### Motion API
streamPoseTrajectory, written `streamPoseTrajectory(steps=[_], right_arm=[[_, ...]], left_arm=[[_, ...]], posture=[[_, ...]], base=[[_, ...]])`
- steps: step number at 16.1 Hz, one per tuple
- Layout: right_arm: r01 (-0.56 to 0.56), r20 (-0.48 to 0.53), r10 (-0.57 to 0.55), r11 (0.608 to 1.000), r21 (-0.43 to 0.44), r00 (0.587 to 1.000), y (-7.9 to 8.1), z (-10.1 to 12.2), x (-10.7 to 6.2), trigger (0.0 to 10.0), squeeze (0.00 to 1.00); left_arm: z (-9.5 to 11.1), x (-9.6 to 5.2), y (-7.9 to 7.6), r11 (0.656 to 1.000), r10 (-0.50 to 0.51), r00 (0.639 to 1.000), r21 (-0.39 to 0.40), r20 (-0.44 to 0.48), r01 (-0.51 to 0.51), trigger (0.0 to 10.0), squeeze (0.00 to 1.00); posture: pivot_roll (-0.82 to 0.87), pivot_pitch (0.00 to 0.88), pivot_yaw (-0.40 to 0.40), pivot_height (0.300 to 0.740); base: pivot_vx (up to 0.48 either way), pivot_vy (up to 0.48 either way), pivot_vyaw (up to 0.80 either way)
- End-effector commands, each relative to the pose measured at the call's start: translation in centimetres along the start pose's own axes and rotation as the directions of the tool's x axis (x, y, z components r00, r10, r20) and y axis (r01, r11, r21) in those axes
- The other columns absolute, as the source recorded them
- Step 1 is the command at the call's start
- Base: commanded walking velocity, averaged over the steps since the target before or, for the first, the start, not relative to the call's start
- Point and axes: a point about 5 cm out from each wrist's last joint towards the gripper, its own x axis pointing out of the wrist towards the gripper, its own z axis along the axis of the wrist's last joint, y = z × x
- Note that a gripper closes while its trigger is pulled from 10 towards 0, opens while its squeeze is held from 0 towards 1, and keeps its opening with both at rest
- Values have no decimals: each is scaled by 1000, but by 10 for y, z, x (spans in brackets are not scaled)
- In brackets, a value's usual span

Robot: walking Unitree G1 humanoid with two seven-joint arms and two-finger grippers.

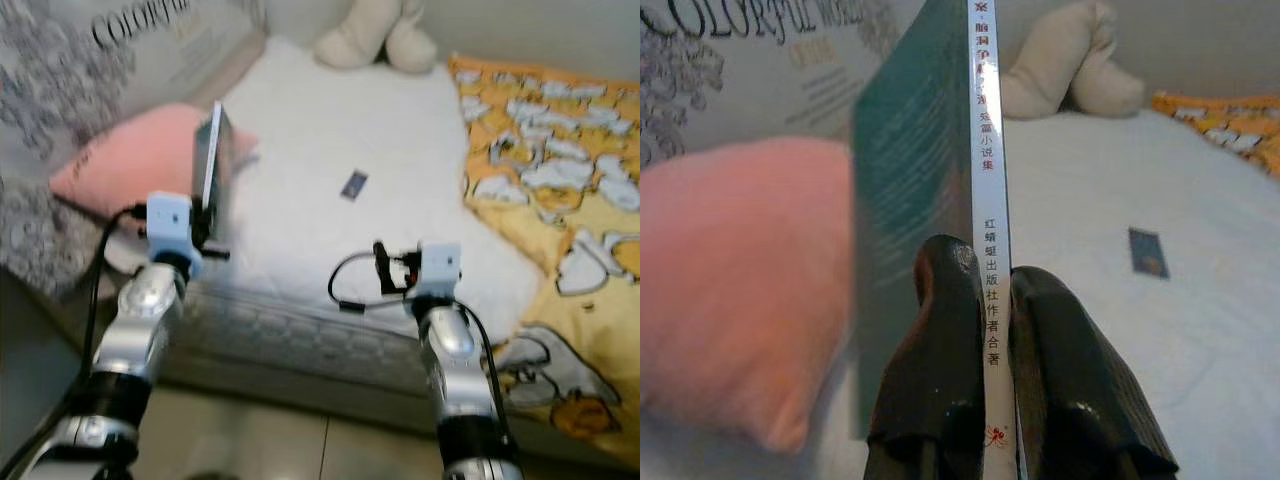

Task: Clean up the room

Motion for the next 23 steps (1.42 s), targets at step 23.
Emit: streamPoseTrajectory(steps=[23], right_arm=[[-13,-9,13,1000,-23,1000,-5,2,-8,10000,0]], left_arm=[[22,41,-45,961,-262,963,-107,-58,255,10000,0]], posture=[[-55,0,-43,740]], base=[[346,0,57]])
